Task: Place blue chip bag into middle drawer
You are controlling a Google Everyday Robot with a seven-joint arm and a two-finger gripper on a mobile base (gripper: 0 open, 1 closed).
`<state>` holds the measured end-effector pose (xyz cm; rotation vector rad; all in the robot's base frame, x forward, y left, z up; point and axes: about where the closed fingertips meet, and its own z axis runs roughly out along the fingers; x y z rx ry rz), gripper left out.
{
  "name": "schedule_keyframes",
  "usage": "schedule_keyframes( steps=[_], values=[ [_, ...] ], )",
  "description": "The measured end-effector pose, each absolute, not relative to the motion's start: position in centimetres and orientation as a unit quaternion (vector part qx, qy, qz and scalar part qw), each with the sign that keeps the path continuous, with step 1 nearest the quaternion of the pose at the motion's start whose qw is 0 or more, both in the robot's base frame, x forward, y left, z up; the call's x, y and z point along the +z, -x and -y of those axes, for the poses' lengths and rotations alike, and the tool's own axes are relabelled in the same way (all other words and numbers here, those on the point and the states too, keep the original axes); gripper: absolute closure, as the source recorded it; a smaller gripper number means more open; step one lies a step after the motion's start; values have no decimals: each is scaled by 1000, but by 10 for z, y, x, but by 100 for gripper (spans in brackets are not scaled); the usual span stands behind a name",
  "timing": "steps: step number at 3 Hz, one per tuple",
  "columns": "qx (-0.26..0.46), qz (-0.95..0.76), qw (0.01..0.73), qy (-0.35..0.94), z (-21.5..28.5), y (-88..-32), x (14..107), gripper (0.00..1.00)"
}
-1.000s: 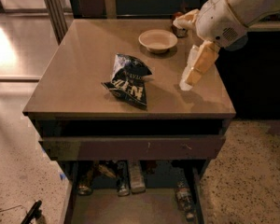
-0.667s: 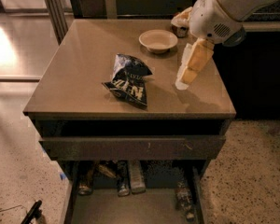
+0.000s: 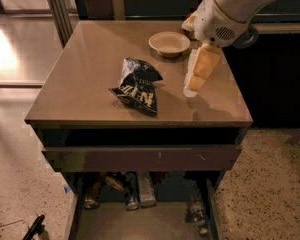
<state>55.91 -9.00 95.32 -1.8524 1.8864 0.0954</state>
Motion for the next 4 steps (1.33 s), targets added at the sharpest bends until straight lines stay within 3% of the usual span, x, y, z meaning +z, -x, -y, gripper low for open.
schedule_keyframes(
  steps=[4],
  values=[
    [70, -679, 258, 684, 49, -593, 950, 0]
  ],
)
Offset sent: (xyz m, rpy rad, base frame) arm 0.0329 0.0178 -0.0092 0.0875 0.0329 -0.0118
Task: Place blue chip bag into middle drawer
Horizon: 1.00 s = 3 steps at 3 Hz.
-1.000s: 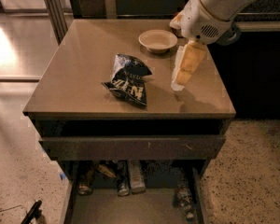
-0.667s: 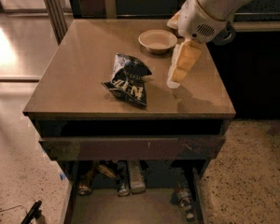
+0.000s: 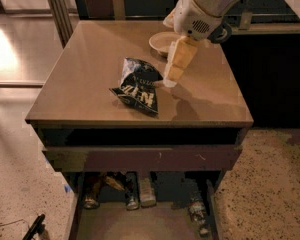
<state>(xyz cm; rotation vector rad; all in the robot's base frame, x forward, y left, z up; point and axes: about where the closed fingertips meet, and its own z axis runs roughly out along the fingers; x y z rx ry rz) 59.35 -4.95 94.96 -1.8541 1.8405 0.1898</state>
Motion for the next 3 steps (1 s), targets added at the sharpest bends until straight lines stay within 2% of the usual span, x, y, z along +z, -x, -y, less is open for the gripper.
schedule_keyframes(
  steps=[1, 3],
  values=[
    [82, -664, 258, 697, 25, -599, 948, 0],
    [98, -660, 244, 704, 11, -598, 930, 0]
  ],
)
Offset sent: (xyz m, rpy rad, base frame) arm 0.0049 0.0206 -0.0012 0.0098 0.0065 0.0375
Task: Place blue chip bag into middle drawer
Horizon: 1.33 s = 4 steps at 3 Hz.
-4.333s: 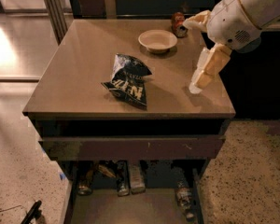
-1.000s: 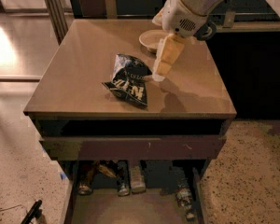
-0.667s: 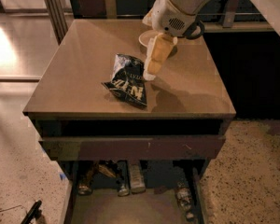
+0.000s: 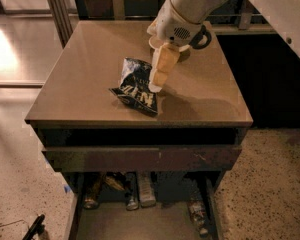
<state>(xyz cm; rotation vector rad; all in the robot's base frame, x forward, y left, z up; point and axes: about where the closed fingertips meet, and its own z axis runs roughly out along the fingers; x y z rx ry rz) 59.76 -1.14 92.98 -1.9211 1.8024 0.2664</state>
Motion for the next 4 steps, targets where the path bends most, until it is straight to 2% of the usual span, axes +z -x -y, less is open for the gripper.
schedule_keyframes(
  steps=[1, 2, 3, 4],
  values=[
    [125, -646, 214, 722, -21, -585, 887, 0],
    [137, -644, 211, 722, -42, -596, 874, 0],
    [137, -644, 211, 722, -42, -596, 874, 0],
    [147, -668, 210, 698, -34, -622, 868, 0]
  ],
)
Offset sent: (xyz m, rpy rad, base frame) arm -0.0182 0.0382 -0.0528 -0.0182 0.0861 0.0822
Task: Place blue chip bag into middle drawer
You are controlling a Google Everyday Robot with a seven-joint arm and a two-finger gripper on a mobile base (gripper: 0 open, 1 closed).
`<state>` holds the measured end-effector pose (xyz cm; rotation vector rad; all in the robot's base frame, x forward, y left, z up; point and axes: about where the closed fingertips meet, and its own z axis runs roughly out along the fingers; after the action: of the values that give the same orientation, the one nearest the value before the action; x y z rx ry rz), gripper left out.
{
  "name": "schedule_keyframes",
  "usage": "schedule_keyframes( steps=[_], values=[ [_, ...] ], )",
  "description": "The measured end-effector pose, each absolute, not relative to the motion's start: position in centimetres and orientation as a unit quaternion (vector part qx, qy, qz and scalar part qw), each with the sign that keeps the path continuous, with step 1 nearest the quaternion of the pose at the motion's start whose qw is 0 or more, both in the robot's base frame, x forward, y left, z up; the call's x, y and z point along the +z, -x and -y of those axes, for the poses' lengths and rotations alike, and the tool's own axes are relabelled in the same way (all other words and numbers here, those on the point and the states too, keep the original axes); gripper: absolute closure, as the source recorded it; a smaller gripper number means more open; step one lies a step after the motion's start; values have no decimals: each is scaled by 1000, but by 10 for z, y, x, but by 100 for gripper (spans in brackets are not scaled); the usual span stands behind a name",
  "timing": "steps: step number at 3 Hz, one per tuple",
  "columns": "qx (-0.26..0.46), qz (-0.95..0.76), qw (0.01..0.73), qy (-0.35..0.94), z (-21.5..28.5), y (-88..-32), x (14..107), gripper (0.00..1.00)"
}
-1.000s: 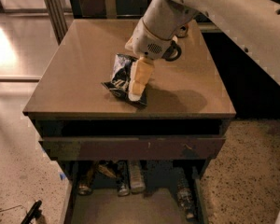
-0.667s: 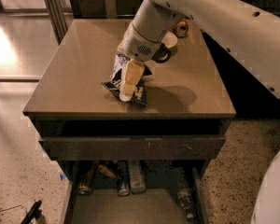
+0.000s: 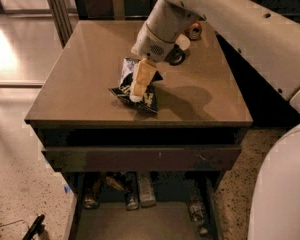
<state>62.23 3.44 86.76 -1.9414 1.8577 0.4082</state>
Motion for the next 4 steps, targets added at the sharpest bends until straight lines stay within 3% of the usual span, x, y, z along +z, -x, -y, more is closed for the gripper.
schedule_keyframes(
  steps=[3, 4],
  values=[
    [154, -662, 188, 710, -40, -610, 841, 0],
    [154, -662, 187, 710, -40, -610, 841, 23]
  ],
)
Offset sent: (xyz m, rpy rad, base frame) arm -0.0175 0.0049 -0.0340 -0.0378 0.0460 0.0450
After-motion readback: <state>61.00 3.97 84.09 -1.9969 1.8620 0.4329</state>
